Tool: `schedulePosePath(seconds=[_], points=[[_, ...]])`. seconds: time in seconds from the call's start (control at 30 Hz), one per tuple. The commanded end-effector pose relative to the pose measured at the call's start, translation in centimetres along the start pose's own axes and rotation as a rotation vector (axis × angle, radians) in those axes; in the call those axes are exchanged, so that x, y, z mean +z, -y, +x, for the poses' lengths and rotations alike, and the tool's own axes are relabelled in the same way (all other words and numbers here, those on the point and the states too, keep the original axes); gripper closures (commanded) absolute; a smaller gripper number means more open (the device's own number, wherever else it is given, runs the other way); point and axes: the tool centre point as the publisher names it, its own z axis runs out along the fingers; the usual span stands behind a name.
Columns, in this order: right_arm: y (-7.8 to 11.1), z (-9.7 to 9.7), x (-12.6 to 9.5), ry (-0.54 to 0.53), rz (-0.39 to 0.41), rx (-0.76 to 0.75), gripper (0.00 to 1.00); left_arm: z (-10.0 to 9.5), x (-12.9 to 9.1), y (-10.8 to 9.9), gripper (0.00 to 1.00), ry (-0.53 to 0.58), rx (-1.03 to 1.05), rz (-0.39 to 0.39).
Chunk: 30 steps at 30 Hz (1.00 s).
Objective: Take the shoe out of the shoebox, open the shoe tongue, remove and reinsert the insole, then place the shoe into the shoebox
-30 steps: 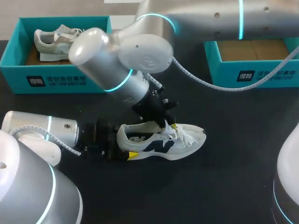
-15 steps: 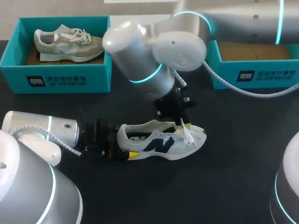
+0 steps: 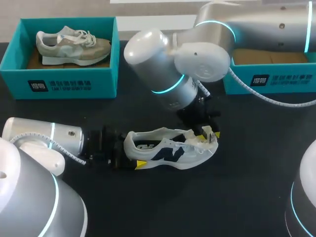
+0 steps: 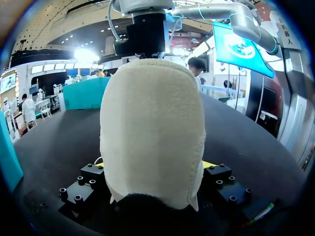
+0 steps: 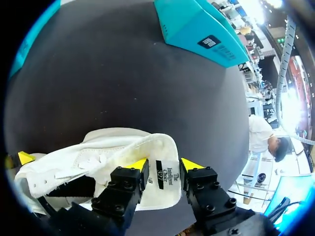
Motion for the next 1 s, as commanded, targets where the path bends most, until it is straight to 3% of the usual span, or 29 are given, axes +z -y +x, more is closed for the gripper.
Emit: schedulePosePath(seconds=[0.03,0.07,0.13,0.17,0.27,0.5,0.6,0.7,0.83,0.93,1.0], points=[[0.5,-0.6,0.9,-0.02,-0.009,0.259,0.43,0.0,0.2,-0.4,1.0,0.0,-0.001,-0.003],[0.4,-0.8,1.1,-0.024,-0.01,0.262,0.44,0.0,0.2,-0.4,1.0,0.0,-0.001,-0.003],[0.6,-0.5,1.2,-0.033,-0.007,0.282,0.32,0.0,0.2,-0.4,1.0,0.0,-0.001,-0.003],[0.7,-0.7,1.5,-0.042,-0.005,0.297,0.31,0.0,0.2,-0.4,1.0,0.0,-0.001,-0.003],[0.7,-1.8,2.7,-0.057,0.013,0.328,0.3,0.0,0.2,-0.4,1.0,0.0,-0.001,-0.003],[1.2,-1.2,2.3,-0.064,0.019,0.344,0.29,0.0,0.2,-0.4,1.0,0.0,-0.001,-0.003],[0.9,-1.2,1.0,-0.071,-0.01,0.328,0.25,0.0,0.2,-0.4,1.0,0.0,-0.001,-0.003],[0.6,-0.7,-0.7,-0.127,-0.047,0.283,0.14,0.0,0.2,-0.4,1.0,0.0,-0.001,-0.003],[0.6,0.3,-3.2,-0.242,-0.118,0.166,0.07,0.0,0.2,-0.4,1.0,0.0,-0.001,-0.003],[0.9,1.1,-5.1,-0.272,-0.174,0.045,0.08,0.0,0.2,-0.4,1.0,0.0,-0.001,-0.003],[1.1,1.6,-6.3,-0.273,-0.207,-0.02,0.14,0.0,0.2,-0.4,1.0,0.0,-0.001,-0.003]])
